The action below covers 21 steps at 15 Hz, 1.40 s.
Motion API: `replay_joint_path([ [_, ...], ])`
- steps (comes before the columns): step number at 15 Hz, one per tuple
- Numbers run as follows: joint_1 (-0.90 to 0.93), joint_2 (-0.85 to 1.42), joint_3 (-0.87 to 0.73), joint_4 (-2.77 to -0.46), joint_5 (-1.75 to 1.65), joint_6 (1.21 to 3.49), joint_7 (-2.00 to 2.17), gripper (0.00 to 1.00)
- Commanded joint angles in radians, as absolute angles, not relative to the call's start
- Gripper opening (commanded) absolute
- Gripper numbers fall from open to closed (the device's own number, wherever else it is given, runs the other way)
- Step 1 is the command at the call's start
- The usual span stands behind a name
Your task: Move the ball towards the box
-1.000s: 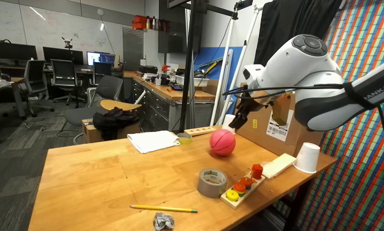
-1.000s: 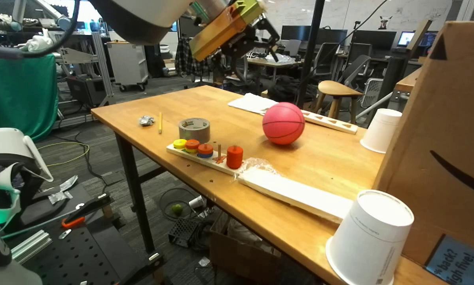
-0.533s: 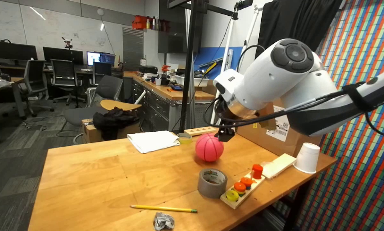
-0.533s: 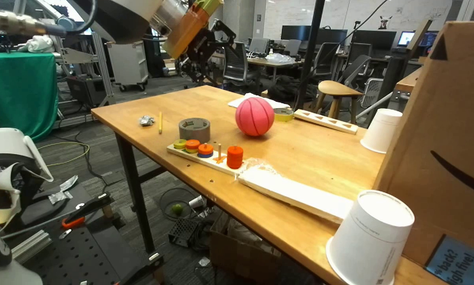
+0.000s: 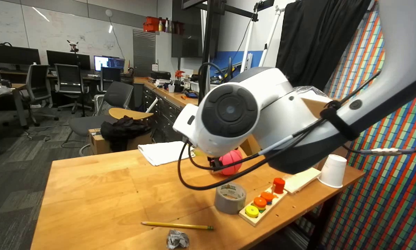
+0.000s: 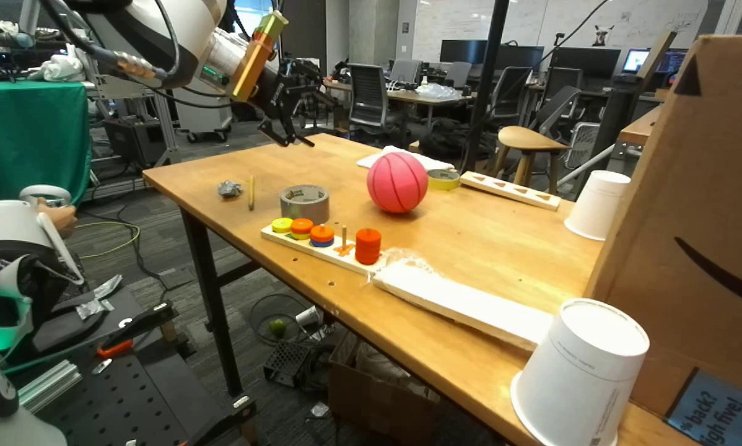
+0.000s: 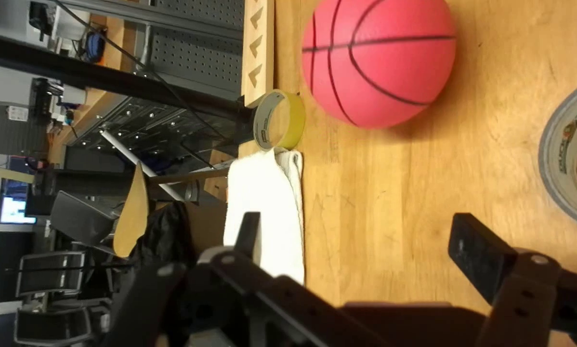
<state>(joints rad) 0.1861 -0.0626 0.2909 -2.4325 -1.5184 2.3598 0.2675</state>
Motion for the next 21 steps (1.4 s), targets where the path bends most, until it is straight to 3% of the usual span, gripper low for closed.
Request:
replay_joint_path([
  [1, 0.232, 0.106, 0.287, -2.249, -1.371, 2.252, 0.093, 1.00],
  [5, 0.244, 0.220, 0.284, -2.078, -1.149, 2.141, -0.101, 1.00],
  [10, 0.226, 0.290, 0.234, -1.927, -1.137, 2.013, -0.240, 1.00],
  [21, 0.128, 0.454, 0.159, -1.714, -0.861, 1.949, -0.422, 1.00],
])
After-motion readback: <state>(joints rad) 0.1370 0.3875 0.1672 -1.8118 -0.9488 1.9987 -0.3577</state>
